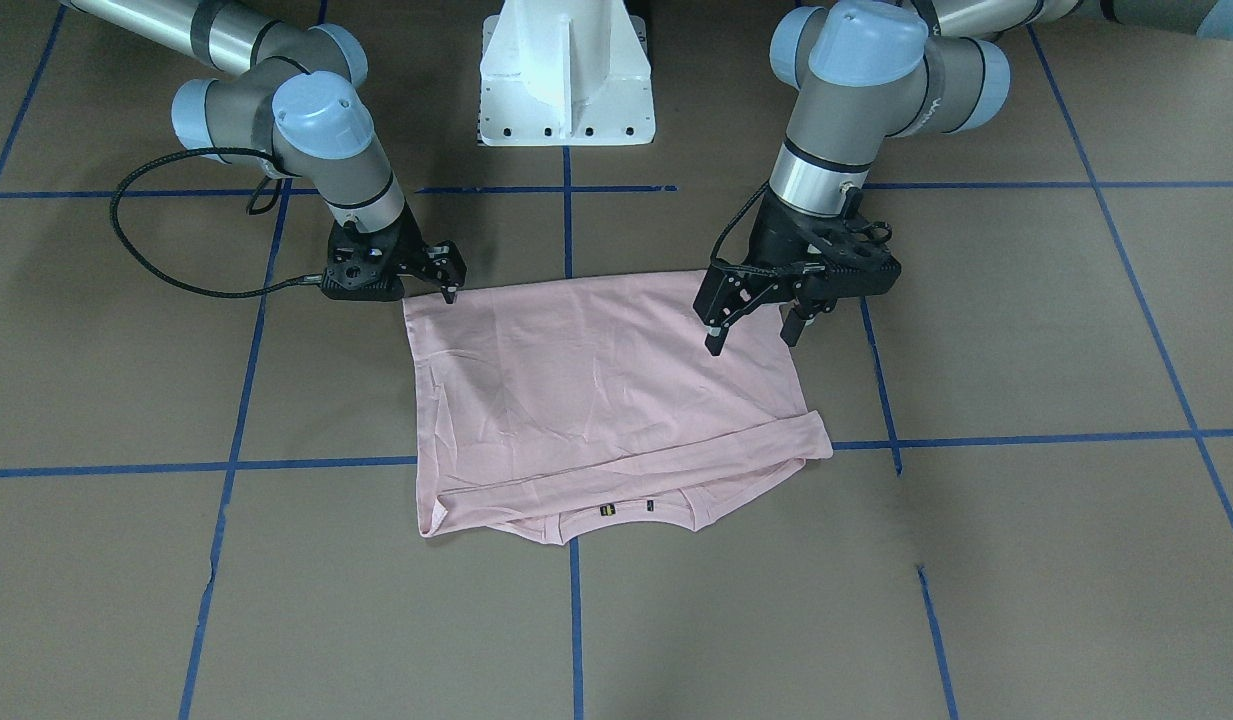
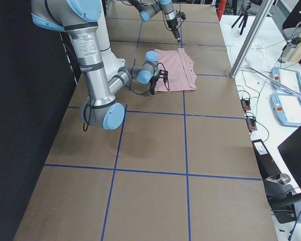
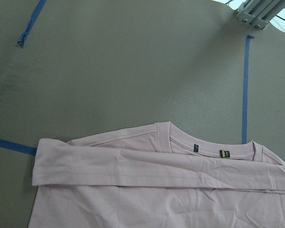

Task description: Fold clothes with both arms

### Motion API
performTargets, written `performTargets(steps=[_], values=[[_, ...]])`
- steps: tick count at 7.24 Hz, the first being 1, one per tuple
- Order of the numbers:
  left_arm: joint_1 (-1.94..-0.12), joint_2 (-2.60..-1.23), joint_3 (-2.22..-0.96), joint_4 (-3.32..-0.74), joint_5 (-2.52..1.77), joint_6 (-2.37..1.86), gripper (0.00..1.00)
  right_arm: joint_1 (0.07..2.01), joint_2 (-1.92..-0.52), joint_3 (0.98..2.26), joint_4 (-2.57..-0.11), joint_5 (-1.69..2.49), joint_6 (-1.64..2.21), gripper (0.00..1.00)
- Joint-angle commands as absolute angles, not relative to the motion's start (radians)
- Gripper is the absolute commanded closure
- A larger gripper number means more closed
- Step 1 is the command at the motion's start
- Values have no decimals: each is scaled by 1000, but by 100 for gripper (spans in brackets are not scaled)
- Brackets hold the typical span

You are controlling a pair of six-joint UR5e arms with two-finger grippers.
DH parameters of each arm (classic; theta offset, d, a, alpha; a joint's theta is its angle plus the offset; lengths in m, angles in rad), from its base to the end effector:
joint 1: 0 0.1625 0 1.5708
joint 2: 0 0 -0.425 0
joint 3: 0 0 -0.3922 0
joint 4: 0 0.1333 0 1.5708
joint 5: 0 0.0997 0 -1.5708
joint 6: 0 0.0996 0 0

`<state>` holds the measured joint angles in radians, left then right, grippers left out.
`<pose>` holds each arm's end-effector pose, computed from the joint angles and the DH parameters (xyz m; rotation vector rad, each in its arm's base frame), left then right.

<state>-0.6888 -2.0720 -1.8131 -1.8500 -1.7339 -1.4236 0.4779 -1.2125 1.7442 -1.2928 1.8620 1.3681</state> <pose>0.4109 -0.4901 0.2359 0.2805 1.0003 -0.4091 -0.5068 -0.3804 0.3553 0.0090 -0.8498 0.1406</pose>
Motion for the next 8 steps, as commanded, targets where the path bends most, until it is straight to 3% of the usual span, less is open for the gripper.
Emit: performTargets(steps=[1,2,3,8], values=[[-687,-2069,-1813,-1850,-1735,-1424,0,477,-1210,1735,-1290,1862,1370,58],[-689,-2069,-1813,-1850,-1733,-1424,0,480,-1212,1736,-1284,1862,1365,87],[-687,-2069,-1813,-1850,-1733,-1424,0,482,-1212,1740,-1284,1864,1361,100],[-687,-2069,-1812,-1851,-1735,-1422,0,492,-1209,1750,-1285,1873,1358,100]])
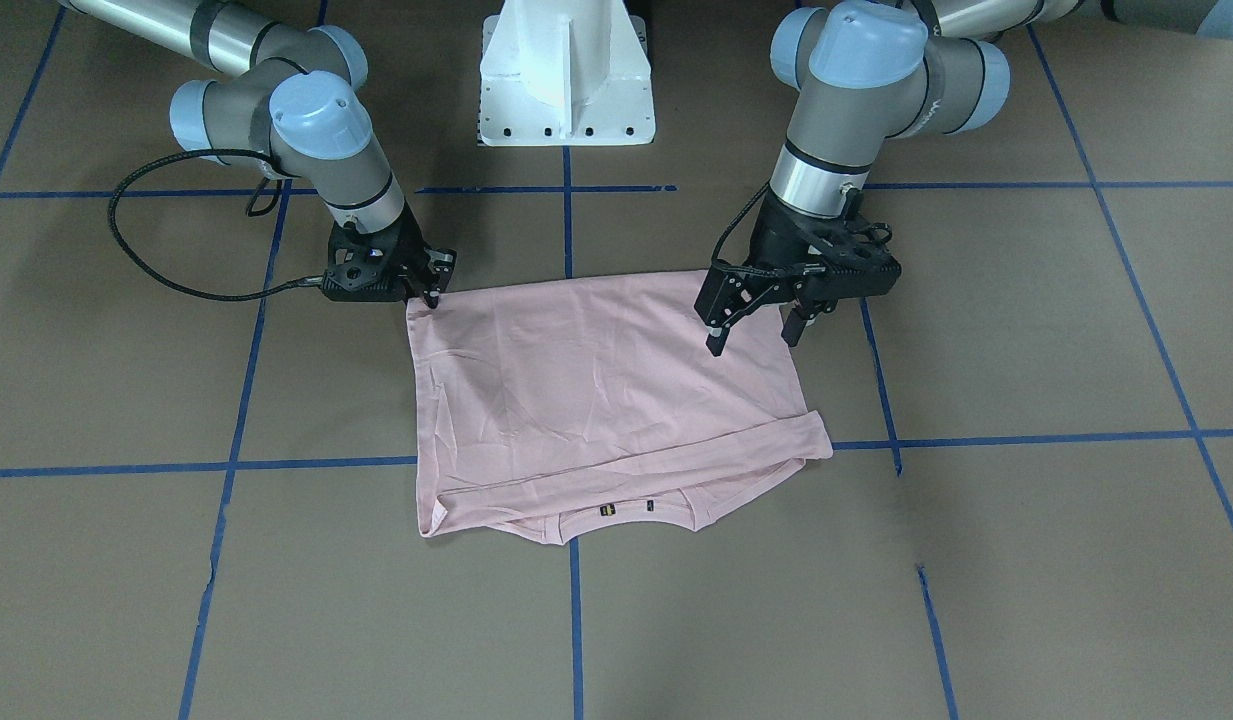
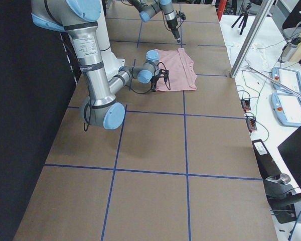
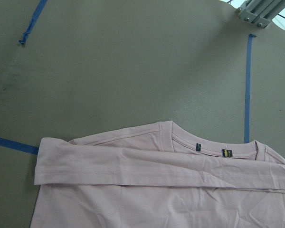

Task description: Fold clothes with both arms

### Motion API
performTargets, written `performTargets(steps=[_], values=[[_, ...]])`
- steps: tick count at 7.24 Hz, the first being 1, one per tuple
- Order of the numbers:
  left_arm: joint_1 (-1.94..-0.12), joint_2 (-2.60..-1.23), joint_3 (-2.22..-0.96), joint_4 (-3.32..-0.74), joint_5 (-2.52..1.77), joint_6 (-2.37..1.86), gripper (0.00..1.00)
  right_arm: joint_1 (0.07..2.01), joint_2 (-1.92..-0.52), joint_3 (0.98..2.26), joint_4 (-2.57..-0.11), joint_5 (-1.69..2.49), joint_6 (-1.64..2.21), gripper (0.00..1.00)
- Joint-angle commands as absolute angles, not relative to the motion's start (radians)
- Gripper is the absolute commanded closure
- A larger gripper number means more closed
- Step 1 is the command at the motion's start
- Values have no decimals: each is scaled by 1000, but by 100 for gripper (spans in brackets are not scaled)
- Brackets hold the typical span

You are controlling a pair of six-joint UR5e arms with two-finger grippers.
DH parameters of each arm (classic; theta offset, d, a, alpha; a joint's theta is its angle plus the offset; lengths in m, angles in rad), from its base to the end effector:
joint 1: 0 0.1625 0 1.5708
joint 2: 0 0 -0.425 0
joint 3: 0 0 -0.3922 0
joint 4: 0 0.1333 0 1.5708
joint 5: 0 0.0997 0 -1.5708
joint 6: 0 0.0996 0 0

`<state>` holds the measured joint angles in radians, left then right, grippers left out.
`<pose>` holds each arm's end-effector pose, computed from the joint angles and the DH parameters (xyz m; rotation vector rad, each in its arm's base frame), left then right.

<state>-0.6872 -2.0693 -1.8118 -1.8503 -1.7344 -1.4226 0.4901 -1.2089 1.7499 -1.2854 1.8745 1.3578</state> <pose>0.4119 -0.4895 0.2381 0.2781 0.9971 -0.4071 -0.5019 -0.3851 0.3491 0.0137 -0.8684 0.1340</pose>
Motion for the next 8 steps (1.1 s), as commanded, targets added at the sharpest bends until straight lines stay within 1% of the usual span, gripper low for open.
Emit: performTargets(steps=[1,2,3,4,6,8], values=[[-687,-2069,-1812,-1850,-1735,-1422,0,500,-1209,1752,-1285,1876,1358,100],[-687,-2069,-1812,-1850,-1735,-1422,0,506,-1216,1779,-1292,1881,1358,100],[-687,-2071,-1812,-1850,-1733,-1424,0,508,-1267,1849,-1299,1882,1358,100],[-687,-2071,-1813,-1850,-1733,-1425,0,500,-1345,1924,-1299,1896,1359,100],[-684,-2071,-1815,-1850,-1726,-1425,0,412,-1525,2070,-1299,1894,1371,100],[-676,-2071,-1815,-1850,-1718,-1425,0,297,-1684,2172,-1296,1894,1416,100]])
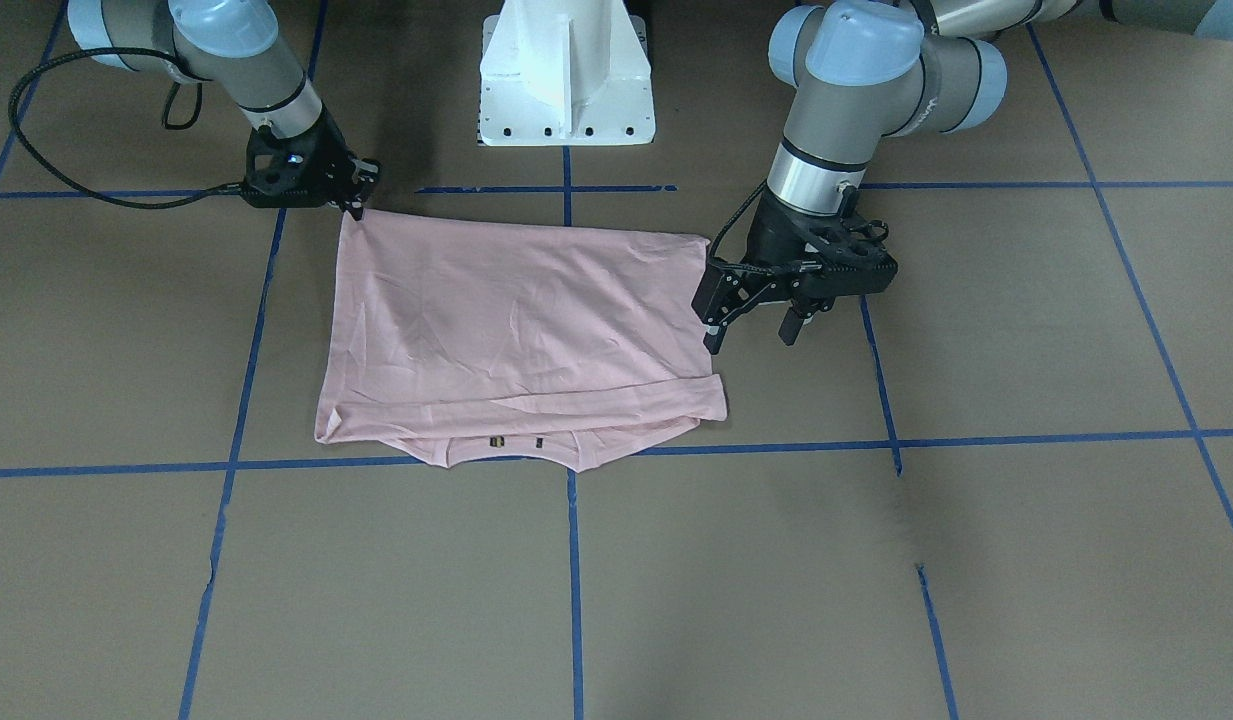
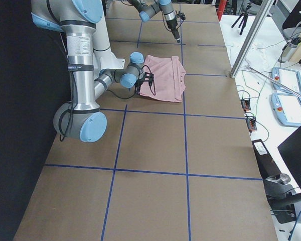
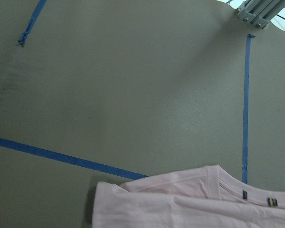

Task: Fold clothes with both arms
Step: 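Drag the folded shirt away from the left gripper with the right gripper, then pull the pink shirt farther with the right gripper while the left arm lowers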

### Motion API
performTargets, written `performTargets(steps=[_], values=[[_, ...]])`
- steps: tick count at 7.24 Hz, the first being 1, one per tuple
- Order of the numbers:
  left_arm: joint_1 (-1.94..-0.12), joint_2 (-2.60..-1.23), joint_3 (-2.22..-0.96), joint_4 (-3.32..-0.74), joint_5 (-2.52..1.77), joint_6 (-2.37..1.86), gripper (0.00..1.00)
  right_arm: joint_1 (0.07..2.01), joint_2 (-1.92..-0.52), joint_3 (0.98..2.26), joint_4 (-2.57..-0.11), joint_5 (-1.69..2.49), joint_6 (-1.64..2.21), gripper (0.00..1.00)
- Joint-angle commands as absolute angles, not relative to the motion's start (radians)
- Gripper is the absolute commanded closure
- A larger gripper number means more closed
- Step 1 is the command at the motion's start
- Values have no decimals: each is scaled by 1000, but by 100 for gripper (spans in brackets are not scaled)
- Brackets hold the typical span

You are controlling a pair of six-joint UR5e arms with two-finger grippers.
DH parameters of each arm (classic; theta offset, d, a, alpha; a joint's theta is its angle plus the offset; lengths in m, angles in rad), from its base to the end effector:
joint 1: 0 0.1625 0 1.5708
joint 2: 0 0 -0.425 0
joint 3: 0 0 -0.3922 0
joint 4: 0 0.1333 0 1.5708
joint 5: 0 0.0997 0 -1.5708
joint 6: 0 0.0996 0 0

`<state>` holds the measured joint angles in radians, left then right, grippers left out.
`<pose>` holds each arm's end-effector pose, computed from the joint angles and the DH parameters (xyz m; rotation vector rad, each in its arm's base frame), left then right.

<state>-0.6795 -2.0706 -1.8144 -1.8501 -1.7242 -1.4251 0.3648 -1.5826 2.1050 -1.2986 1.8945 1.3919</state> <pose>0.4146 -0.4867 0.2363 0.2833 0.9984 -0.4071 -0.4048 -0.2634 0.3868 -0.0837 -0.8403 0.0461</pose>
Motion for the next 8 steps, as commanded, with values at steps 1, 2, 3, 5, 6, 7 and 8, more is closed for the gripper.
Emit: performTargets(steps=[1,2,3,5,6,7,8], values=[[-675,-2071,-1815,-1850,-1718,-1425,0,251,-1733,2213,-1296,1896,1426,100],[-664,-2071,-1815,-1850,-1718,-1425,0,226,-1743,2235,-1295,1905,1460,68],[-652,-2071,-1815,-1850,-1718,-1425,0,225,-1741,2262,-1289,1908,1486,1],[-599,-2069,-1822,-1833,-1721,-1481,0,276,-1718,2283,-1284,1902,1486,0],[-541,-2054,-1876,-1765,-1723,-1573,0,334,-1660,2276,-1282,1901,1486,0],[-470,-2056,-1923,-1661,-1721,-1663,0,406,-1616,2269,-1282,1901,1483,0],[-393,-2054,-1936,-1611,-1718,-1778,0,461,-1583,2269,-1282,1901,1477,0]])
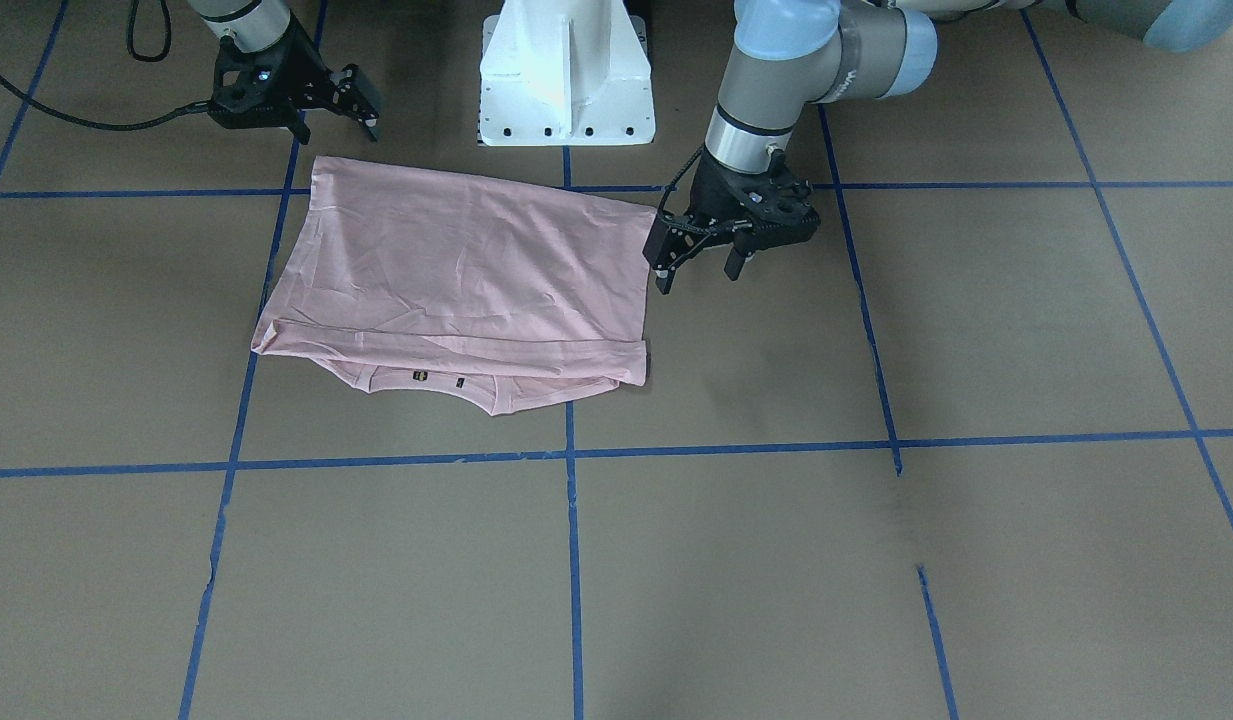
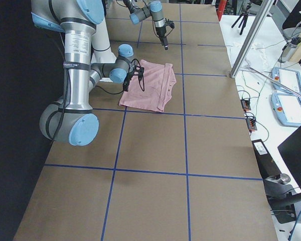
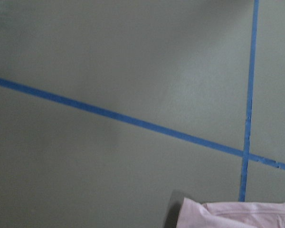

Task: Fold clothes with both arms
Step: 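Pull the pink shirt farther with the right gripper while the left arm lowers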

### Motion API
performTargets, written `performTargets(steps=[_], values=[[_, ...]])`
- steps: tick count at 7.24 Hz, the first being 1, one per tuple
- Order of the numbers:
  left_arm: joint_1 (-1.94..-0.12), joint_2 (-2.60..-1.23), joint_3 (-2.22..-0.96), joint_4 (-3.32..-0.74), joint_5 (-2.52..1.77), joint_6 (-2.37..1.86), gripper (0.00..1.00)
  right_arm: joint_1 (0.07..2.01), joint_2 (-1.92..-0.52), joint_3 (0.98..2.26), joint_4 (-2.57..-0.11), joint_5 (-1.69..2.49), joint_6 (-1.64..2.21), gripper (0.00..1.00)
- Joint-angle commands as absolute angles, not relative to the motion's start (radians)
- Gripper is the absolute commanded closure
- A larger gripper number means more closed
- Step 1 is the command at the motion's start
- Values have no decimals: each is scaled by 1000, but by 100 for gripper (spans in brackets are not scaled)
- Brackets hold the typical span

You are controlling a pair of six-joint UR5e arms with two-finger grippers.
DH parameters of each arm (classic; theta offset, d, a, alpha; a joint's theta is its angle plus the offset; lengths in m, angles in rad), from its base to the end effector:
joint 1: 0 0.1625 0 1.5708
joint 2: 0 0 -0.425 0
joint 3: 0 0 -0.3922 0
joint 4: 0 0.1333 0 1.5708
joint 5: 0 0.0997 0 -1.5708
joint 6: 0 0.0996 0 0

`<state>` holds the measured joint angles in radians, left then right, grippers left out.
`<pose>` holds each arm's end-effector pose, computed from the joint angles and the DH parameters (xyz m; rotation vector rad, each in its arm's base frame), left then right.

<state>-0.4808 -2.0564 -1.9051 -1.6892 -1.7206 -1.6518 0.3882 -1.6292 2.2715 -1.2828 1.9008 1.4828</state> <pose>0.4810 -0.3845 0.2294 0.0505 0.9539 -0.4487 -0.3545 -0.2541 0.3282 -0.0797 -0.9673 0.1228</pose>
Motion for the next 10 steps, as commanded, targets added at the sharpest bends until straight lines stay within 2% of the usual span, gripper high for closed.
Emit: performTargets(steps=[1,2,5,7,9,10], values=[[-297,-2045,-1927,-1608,-1703,-1887,0,497,-1560,2263,-1284,1898,1476,0],[-232,-2049,-1911,-1606,-1662,-1938,1,518,-1545,2263,-1282,1898,1476,0],[-224,-2059,-1820,-1620,-1648,-1956,4,522,-1508,2240,-1284,1894,1476,0],[-222,-2062,-1824,-1618,-1647,-1965,13,528,-1505,2238,-1282,1896,1476,0],[-222,-2065,-1839,-1617,-1647,-1963,15,537,-1505,2237,-1284,1896,1474,0],[-222,-2065,-1839,-1617,-1647,-1963,20,537,-1506,2237,-1284,1896,1474,0]])
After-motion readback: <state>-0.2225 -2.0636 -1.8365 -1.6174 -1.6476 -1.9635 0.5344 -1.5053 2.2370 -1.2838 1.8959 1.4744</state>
